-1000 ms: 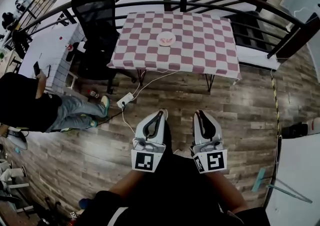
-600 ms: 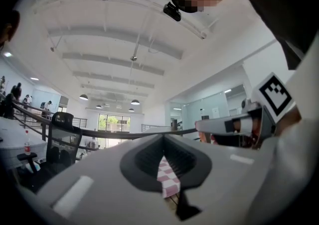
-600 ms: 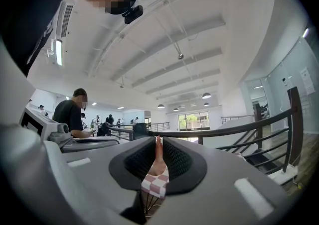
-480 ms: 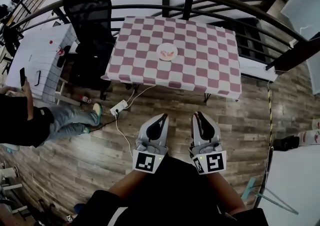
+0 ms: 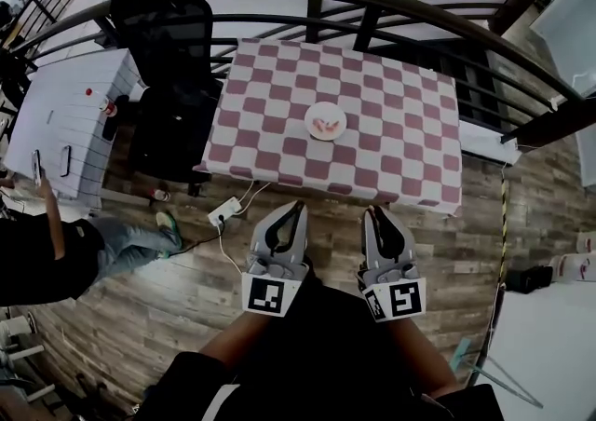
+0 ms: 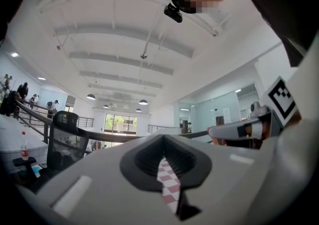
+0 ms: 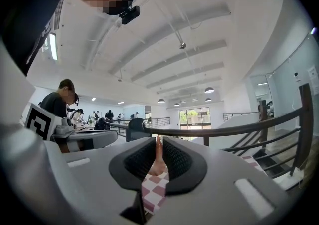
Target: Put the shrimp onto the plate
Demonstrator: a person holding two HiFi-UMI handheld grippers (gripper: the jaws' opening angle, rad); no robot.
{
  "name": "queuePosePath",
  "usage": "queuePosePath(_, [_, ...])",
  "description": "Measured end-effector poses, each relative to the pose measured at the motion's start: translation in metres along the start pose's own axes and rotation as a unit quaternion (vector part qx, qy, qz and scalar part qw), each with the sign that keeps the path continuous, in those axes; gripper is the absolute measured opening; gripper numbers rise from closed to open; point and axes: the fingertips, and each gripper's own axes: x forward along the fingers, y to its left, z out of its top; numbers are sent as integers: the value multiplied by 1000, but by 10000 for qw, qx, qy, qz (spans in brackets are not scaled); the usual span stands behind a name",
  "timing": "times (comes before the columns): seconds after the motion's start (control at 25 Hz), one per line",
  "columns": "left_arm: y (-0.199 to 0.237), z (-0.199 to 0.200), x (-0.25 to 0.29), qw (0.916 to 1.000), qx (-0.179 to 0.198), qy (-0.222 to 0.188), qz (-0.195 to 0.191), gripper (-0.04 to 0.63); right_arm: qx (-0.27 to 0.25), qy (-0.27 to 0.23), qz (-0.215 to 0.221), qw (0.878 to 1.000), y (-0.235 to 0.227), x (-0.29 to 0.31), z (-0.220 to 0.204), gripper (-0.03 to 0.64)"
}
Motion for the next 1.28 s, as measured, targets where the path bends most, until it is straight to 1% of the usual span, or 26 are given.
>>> queuePosePath(0.12, [20,3,21,9996,-276,-80,-34,8,-30,-24,-102,9999,-5,27,3,43])
queuePosePath(0.16, [25,5,27,9994,-315,-118,-71,8,-51,-27,-129,9999,-6,34,4,43])
queuePosePath(0.32, [49,8,50,9996,-224,-127,-142,8,-84,-20,-199,9998,-10,67,6,43])
queuePosePath(0.4, [61,9,61,9995,-263,-144,-122,8,-56,14,-217,9997,-13,82,6,43])
queuePosePath(0.6, [82,10,75,9969,-742,-202,-146,8,-81,106,-256,9996,-15,109,3,43])
queuePosePath(0.84, [95,6,88,9976,-609,-212,-243,8,-112,195,-195,9996,-6,134,1,43])
queuePosePath(1.04, [95,3,90,9975,-624,-159,-277,8,-147,198,-166,9996,0,143,1,43])
queuePosePath(1.16, [93,-3,92,9981,-546,-58,-286,8,-108,310,-162,9993,-1,146,-6,43])
queuePosePath(1.28, [91,-5,95,9980,-566,-109,-244,8,-142,418,-75,9990,0,150,-16,43])
